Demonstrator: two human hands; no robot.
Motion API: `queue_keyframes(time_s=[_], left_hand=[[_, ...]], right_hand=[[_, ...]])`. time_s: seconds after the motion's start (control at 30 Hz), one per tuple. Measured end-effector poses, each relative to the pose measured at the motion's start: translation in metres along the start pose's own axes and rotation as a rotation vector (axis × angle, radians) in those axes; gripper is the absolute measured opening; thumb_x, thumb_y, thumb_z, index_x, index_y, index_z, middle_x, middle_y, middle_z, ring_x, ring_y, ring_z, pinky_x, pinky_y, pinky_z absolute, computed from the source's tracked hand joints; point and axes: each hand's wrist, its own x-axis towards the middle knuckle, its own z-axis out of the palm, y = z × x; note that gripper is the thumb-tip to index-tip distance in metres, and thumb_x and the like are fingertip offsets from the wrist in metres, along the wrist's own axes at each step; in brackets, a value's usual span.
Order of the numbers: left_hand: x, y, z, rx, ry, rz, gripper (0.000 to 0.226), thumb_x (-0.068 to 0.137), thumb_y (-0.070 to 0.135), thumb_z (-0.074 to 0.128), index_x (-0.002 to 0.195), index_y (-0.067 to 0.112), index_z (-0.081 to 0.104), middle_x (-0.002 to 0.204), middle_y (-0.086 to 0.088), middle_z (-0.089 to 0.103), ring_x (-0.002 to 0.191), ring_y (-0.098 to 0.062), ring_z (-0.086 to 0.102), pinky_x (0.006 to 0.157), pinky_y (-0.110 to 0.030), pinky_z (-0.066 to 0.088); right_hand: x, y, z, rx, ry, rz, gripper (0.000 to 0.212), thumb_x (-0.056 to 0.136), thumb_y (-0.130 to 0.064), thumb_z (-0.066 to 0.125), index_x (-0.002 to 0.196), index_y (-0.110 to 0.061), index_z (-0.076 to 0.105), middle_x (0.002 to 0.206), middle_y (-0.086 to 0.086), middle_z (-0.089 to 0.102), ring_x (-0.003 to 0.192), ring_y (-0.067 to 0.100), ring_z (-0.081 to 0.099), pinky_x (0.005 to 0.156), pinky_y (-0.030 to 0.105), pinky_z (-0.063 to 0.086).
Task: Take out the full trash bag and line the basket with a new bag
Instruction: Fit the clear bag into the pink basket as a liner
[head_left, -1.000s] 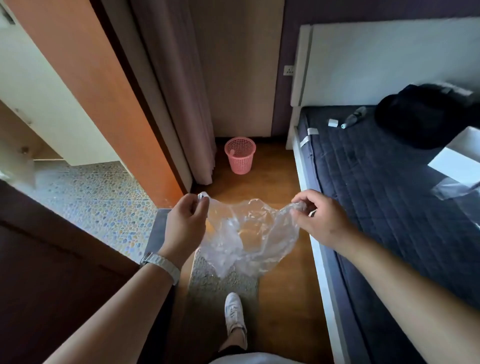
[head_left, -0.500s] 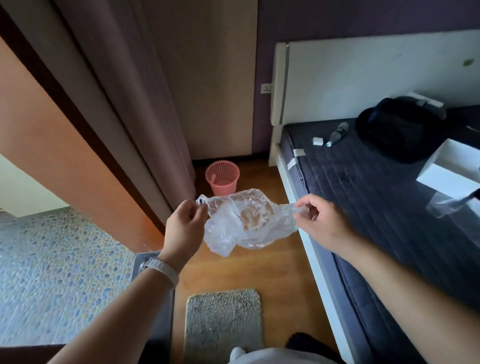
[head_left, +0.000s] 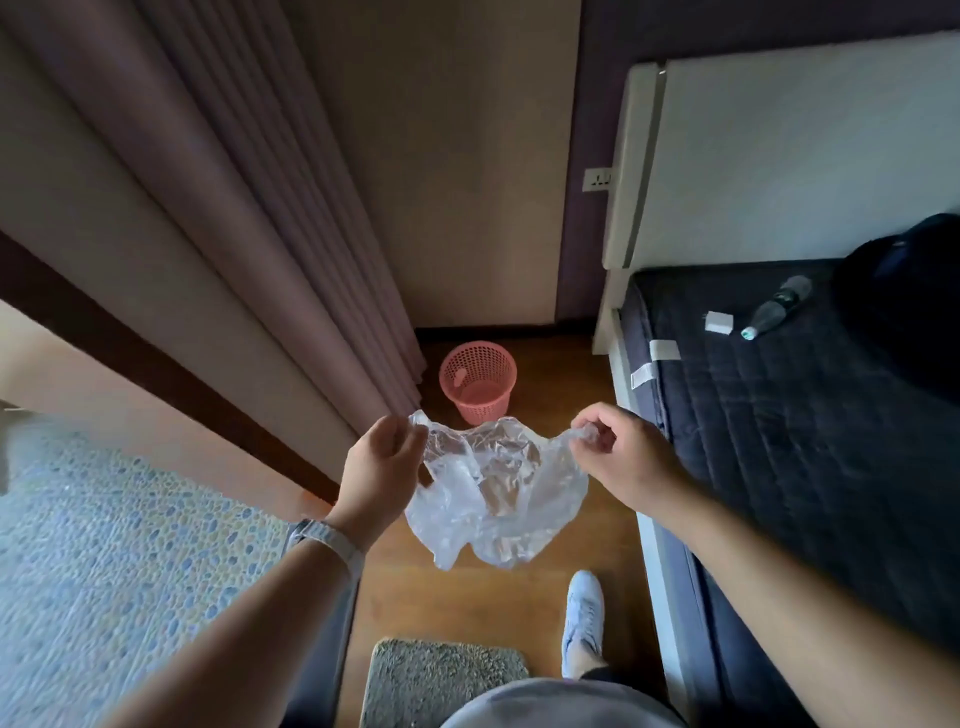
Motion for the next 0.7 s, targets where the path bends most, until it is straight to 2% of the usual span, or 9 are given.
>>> queue_keyframes(time_s=[0.07, 0.13, 0.27, 0.37, 0.43, 0.53, 0.57, 0.63, 0.7], left_hand=[[0.024, 0.022, 0.011, 0.087, 0.018, -0.029, 0.032, 0.092, 0.033, 0.054, 0.070, 0.011, 0.054, 0.054, 0.003, 0.055, 0.051, -0.015, 0.049, 0.046, -0.028, 0.038], [0.048, 0.041, 0.020, 0.145, 0.031, -0.036, 0.032, 0.091, 0.034, 0.053, 0.068, 0.012, 0.052, 0.059, 0.001, 0.056, 0.057, -0.020, 0.051, 0.052, -0.031, 0.040], [0.087, 0.063, 0.030, 0.152, 0.055, -0.050, 0.030, 0.091, 0.037, 0.053, 0.070, 0.015, 0.056, 0.064, -0.001, 0.061, 0.061, -0.021, 0.057, 0.054, -0.029, 0.043], [0.118, 0.065, 0.032, 0.149, 0.080, -0.082, 0.032, 0.091, 0.040, 0.054, 0.072, 0.014, 0.056, 0.065, -0.002, 0.062, 0.066, -0.022, 0.058, 0.054, -0.028, 0.041], [0.143, 0.065, 0.034, 0.125, 0.088, -0.111, 0.031, 0.090, 0.039, 0.055, 0.072, 0.014, 0.057, 0.067, -0.002, 0.064, 0.068, -0.022, 0.059, 0.055, -0.029, 0.041], [0.180, 0.062, 0.039, 0.107, 0.075, -0.125, 0.033, 0.091, 0.041, 0.054, 0.071, 0.015, 0.059, 0.069, -0.001, 0.066, 0.068, -0.021, 0.060, 0.053, -0.029, 0.040], [0.193, 0.059, 0.041, 0.092, 0.070, -0.126, 0.033, 0.091, 0.042, 0.055, 0.072, 0.016, 0.060, 0.069, 0.000, 0.066, 0.068, -0.020, 0.060, 0.053, -0.029, 0.040], [0.221, 0.051, 0.047, 0.042, 0.048, -0.140, 0.030, 0.091, 0.042, 0.056, 0.073, 0.019, 0.062, 0.065, 0.006, 0.065, 0.065, -0.018, 0.059, 0.054, -0.029, 0.042], [0.250, 0.040, 0.055, -0.020, 0.016, -0.170, 0.025, 0.092, 0.037, 0.058, 0.071, 0.022, 0.062, 0.059, 0.010, 0.061, 0.062, -0.016, 0.058, 0.056, -0.031, 0.045]], right_hand=[[0.035, 0.008, -0.013, 0.008, -0.047, -0.021, 0.008, 0.084, -0.026, 0.067, 0.090, -0.026, 0.062, 0.077, -0.006, 0.066, 0.071, 0.012, 0.062, 0.062, 0.033, 0.054], [0.069, 0.015, -0.023, 0.014, -0.106, -0.046, 0.007, 0.085, -0.027, 0.066, 0.090, -0.027, 0.061, 0.077, -0.007, 0.066, 0.071, 0.011, 0.062, 0.062, 0.036, 0.053], [0.124, 0.021, -0.035, -0.016, -0.168, -0.063, 0.008, 0.085, -0.033, 0.066, 0.089, -0.029, 0.060, 0.077, -0.008, 0.064, 0.071, 0.012, 0.061, 0.060, 0.035, 0.051], [0.156, 0.024, -0.038, -0.010, -0.173, -0.043, 0.009, 0.083, -0.025, 0.069, 0.085, -0.026, 0.060, 0.072, -0.001, 0.062, 0.068, 0.021, 0.060, 0.059, 0.035, 0.048], [0.183, 0.022, -0.038, -0.024, -0.188, -0.047, 0.010, 0.083, -0.022, 0.070, 0.087, -0.024, 0.062, 0.073, 0.001, 0.062, 0.069, 0.023, 0.060, 0.059, 0.031, 0.047], [0.225, 0.021, -0.033, -0.048, -0.213, -0.049, 0.011, 0.084, -0.013, 0.069, 0.094, -0.013, 0.064, 0.080, 0.008, 0.064, 0.071, 0.024, 0.058, 0.055, 0.017, 0.038], [0.238, 0.021, -0.030, -0.063, -0.223, -0.060, 0.011, 0.085, -0.012, 0.069, 0.095, -0.011, 0.064, 0.082, 0.008, 0.064, 0.071, 0.022, 0.057, 0.055, 0.016, 0.038], [0.267, 0.021, -0.022, -0.113, -0.236, -0.088, 0.011, 0.085, -0.016, 0.068, 0.095, -0.015, 0.063, 0.079, 0.001, 0.062, 0.071, 0.019, 0.058, 0.057, 0.023, 0.043], [0.297, 0.024, -0.011, -0.157, -0.249, -0.090, 0.011, 0.085, -0.018, 0.068, 0.094, -0.019, 0.062, 0.074, -0.008, 0.056, 0.067, 0.014, 0.055, 0.054, 0.024, 0.041]])
